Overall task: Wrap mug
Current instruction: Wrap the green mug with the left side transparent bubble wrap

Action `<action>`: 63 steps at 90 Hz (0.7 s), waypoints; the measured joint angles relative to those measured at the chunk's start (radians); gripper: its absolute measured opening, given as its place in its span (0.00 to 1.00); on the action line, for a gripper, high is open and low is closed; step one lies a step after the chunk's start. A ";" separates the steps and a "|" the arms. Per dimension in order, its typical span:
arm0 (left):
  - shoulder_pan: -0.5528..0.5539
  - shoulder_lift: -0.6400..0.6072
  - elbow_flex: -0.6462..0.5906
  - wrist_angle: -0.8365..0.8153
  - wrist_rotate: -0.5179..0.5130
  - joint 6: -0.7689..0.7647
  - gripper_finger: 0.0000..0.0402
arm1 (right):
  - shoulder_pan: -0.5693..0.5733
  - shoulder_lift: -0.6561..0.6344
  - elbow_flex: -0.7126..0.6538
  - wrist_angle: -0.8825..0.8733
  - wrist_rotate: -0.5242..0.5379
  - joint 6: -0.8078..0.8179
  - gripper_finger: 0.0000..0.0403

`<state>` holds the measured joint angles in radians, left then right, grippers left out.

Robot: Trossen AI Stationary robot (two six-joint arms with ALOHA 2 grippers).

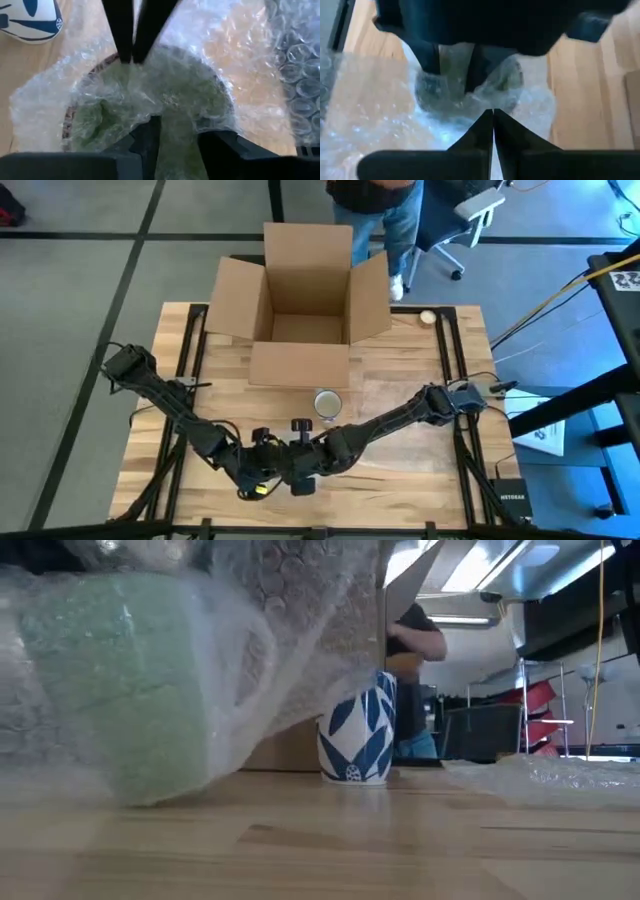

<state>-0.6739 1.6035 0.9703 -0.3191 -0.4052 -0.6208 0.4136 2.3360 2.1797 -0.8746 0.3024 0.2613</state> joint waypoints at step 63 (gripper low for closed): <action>-0.008 -0.129 0.018 -0.088 -0.004 -0.057 0.28 | -0.010 0.005 -0.107 0.054 -0.004 0.022 0.00</action>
<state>-0.6815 1.4745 0.9882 -0.4072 -0.4091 -0.6777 0.4034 2.3410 2.0725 -0.8204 0.2987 0.2836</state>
